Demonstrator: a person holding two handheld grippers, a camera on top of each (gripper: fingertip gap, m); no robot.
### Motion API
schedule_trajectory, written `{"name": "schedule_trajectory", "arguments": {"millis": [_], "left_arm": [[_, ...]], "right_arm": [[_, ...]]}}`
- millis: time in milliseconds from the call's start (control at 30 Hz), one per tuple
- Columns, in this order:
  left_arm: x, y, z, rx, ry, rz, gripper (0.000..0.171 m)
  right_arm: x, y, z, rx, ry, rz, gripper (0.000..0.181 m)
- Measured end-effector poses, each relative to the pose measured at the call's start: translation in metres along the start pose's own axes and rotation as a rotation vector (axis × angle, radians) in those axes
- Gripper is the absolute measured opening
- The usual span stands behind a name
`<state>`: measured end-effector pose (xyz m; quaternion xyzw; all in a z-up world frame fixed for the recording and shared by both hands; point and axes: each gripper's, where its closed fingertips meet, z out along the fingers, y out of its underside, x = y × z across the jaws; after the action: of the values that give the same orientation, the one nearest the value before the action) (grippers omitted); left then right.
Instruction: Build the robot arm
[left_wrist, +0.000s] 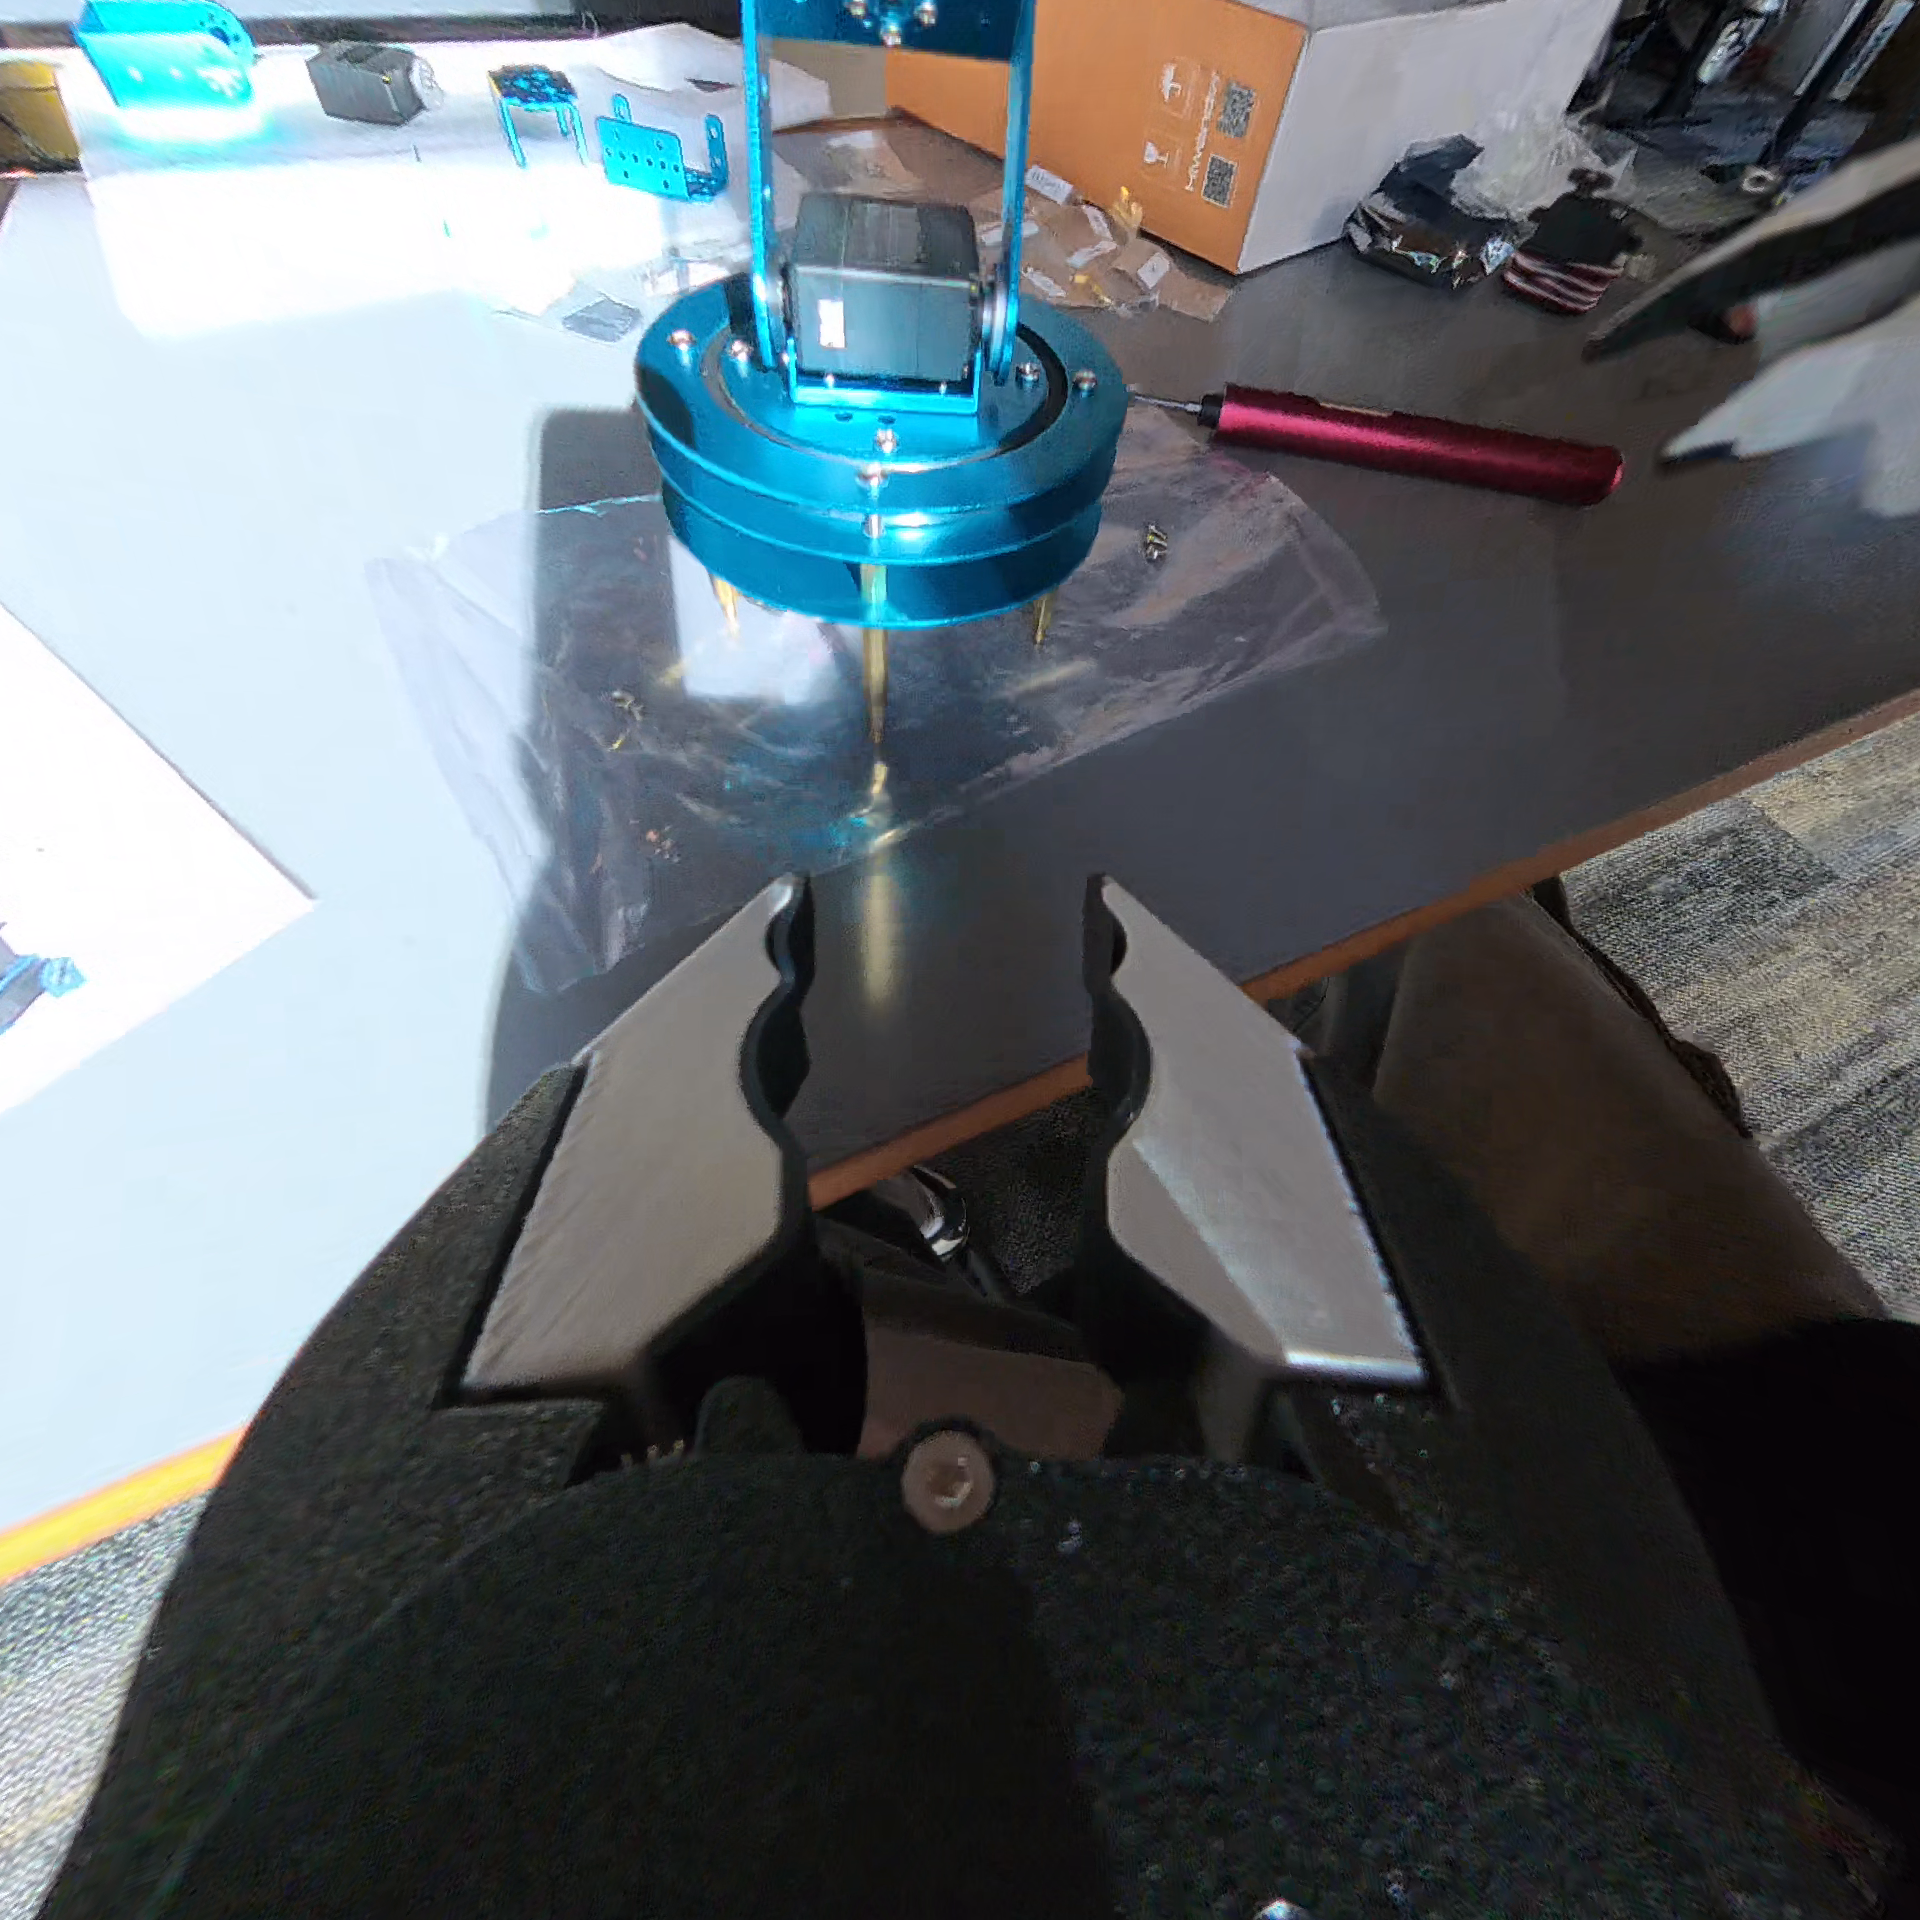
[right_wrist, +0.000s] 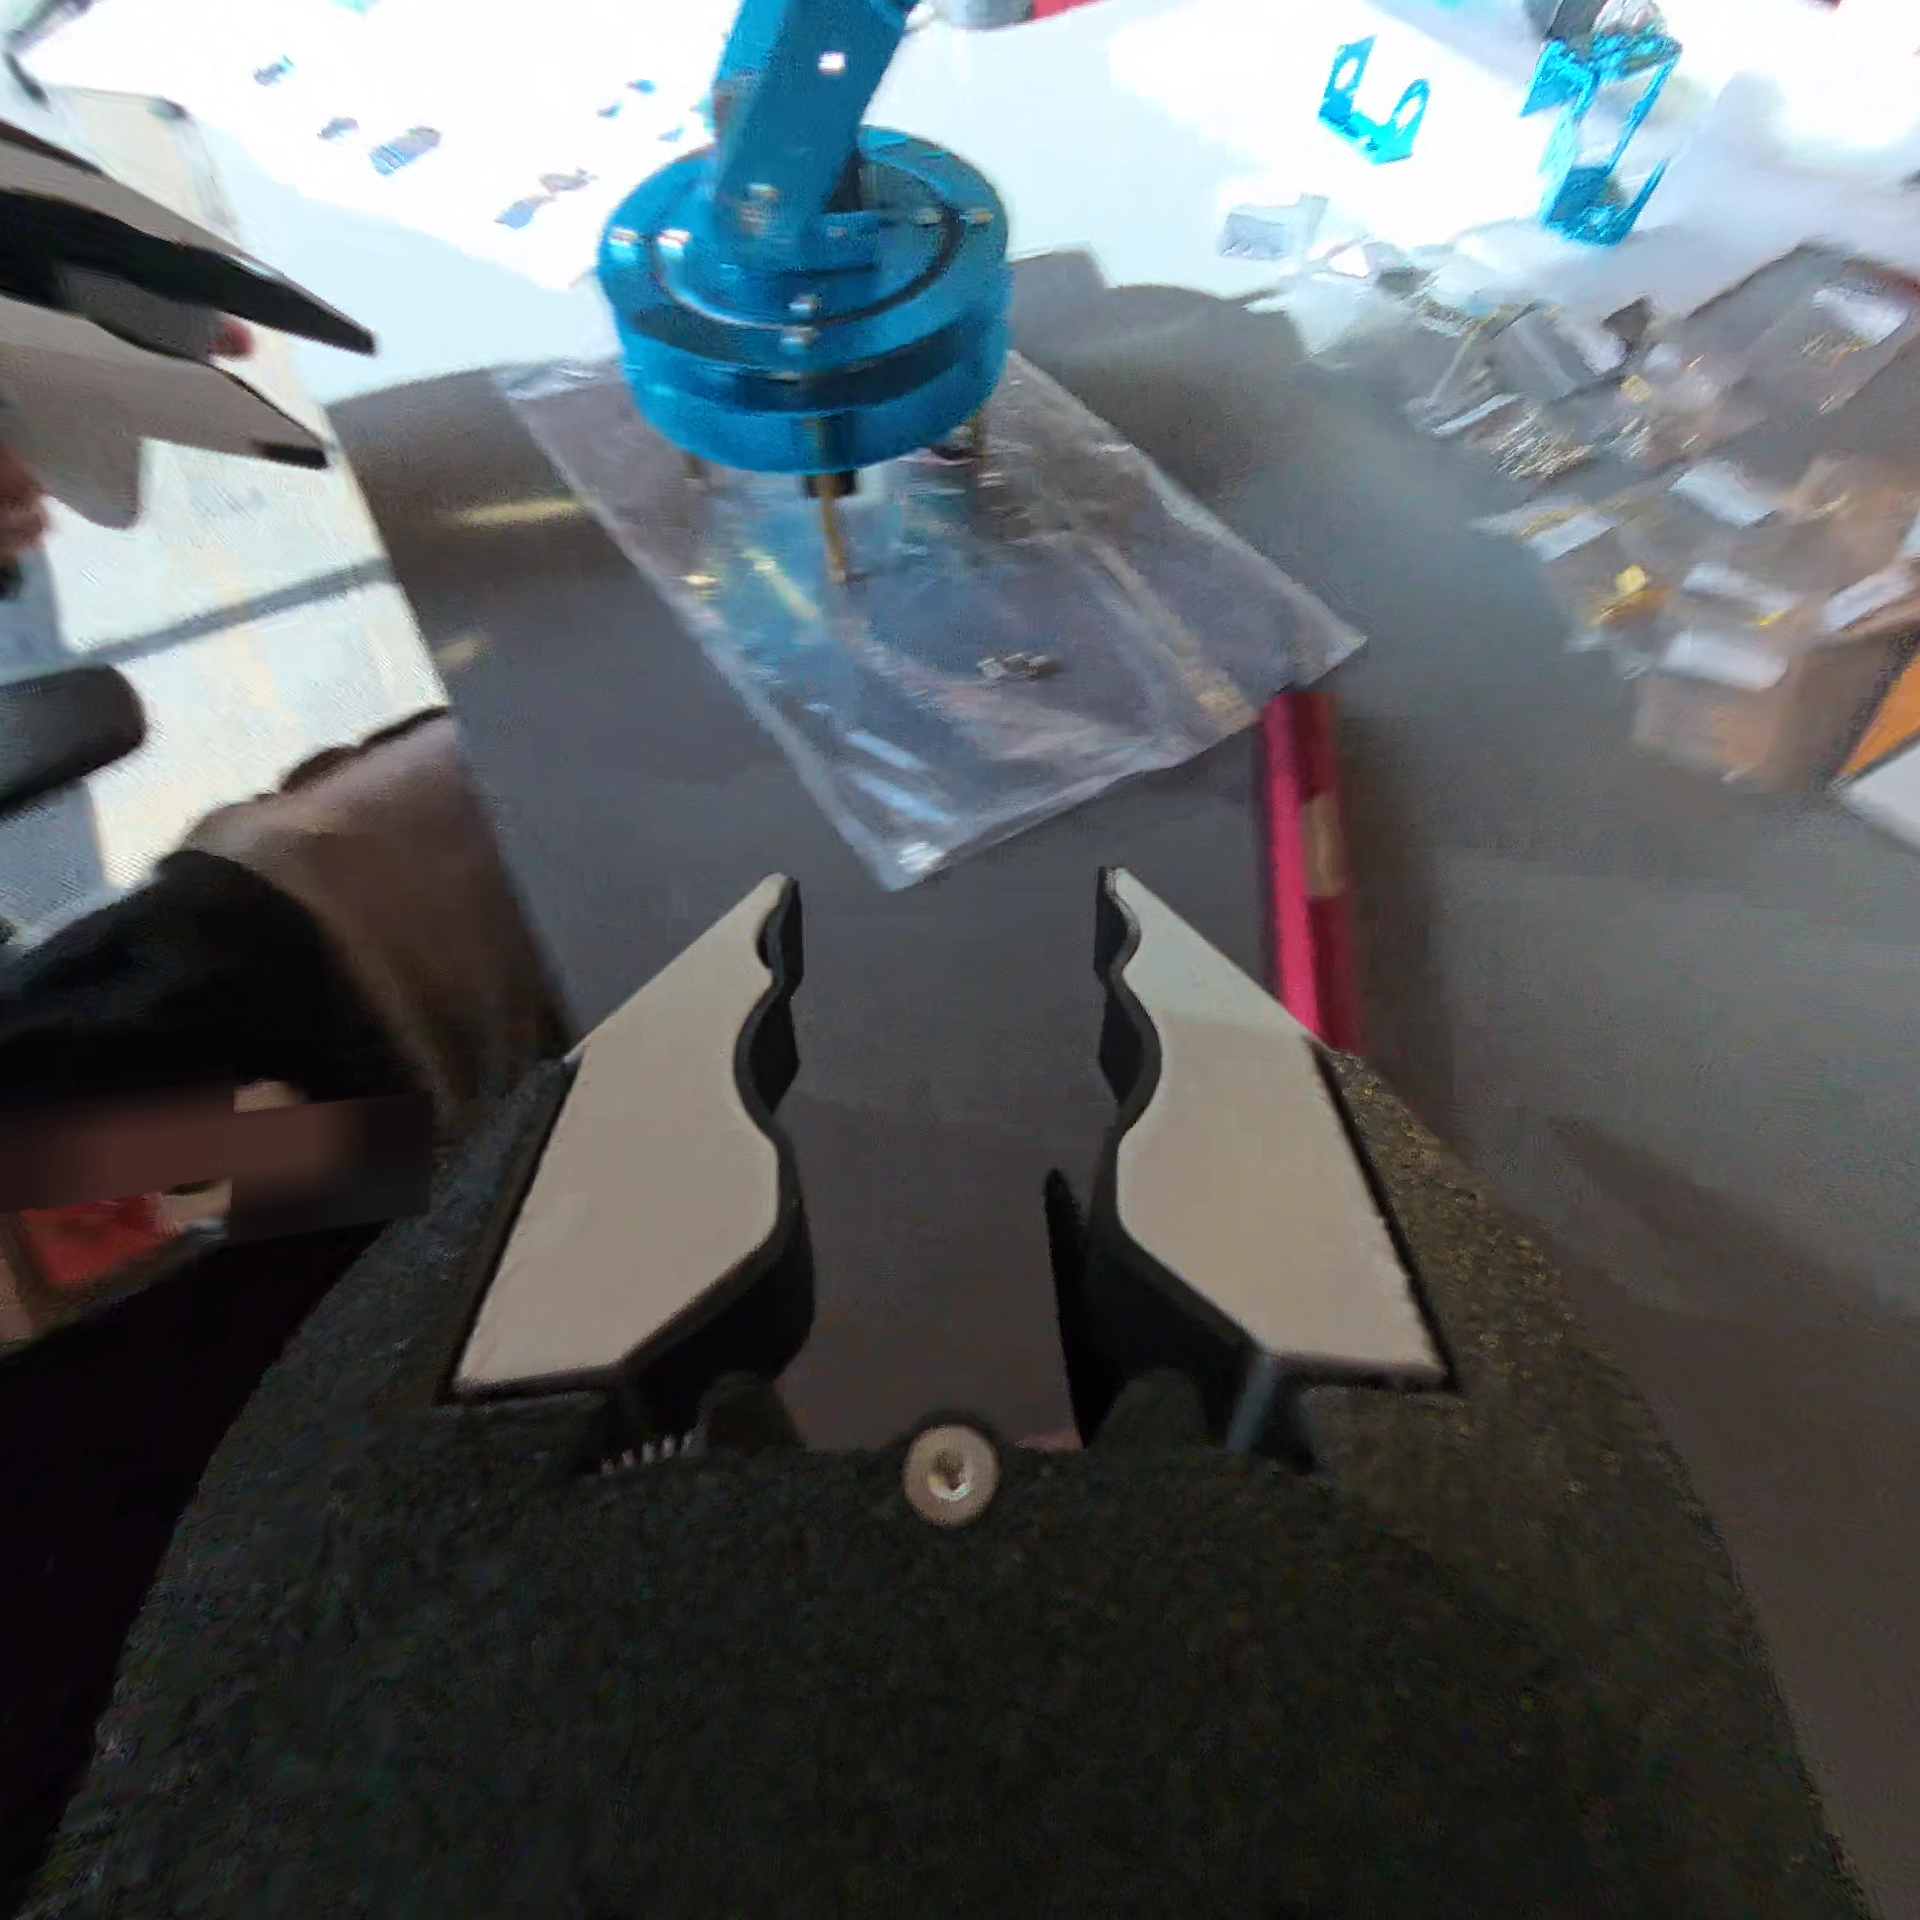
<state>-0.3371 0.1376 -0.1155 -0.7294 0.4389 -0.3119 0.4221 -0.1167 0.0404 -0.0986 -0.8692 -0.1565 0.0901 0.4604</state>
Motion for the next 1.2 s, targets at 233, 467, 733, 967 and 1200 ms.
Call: {"name": "schedule_trajectory", "arguments": {"millis": [233, 467, 733, 967, 1200], "left_arm": [[0.084, -0.028, 0.063, -0.020, 0.166, 0.108, 0.048], [0.133, -0.034, 0.096, -0.045, 0.248, 0.181, 0.047], [0.135, -0.019, 0.069, 0.004, 0.209, 0.174, 0.043], [0.128, -0.012, 0.084, -0.008, 0.070, 0.111, 0.040], [0.130, -0.035, 0.119, -0.028, 0.000, 0.015, 0.040]], "right_arm": [[0.095, 0.005, 0.058, -0.220, -0.188, -0.194, 0.054], [0.099, 0.029, 0.061, -0.252, -0.147, -0.234, 0.035], [0.148, 0.059, 0.012, -0.333, 0.066, -0.222, 0.021], [0.167, 0.076, -0.017, -0.313, 0.062, -0.184, 0.026], [0.090, 0.009, 0.027, -0.163, -0.238, -0.438, 0.042]]}}
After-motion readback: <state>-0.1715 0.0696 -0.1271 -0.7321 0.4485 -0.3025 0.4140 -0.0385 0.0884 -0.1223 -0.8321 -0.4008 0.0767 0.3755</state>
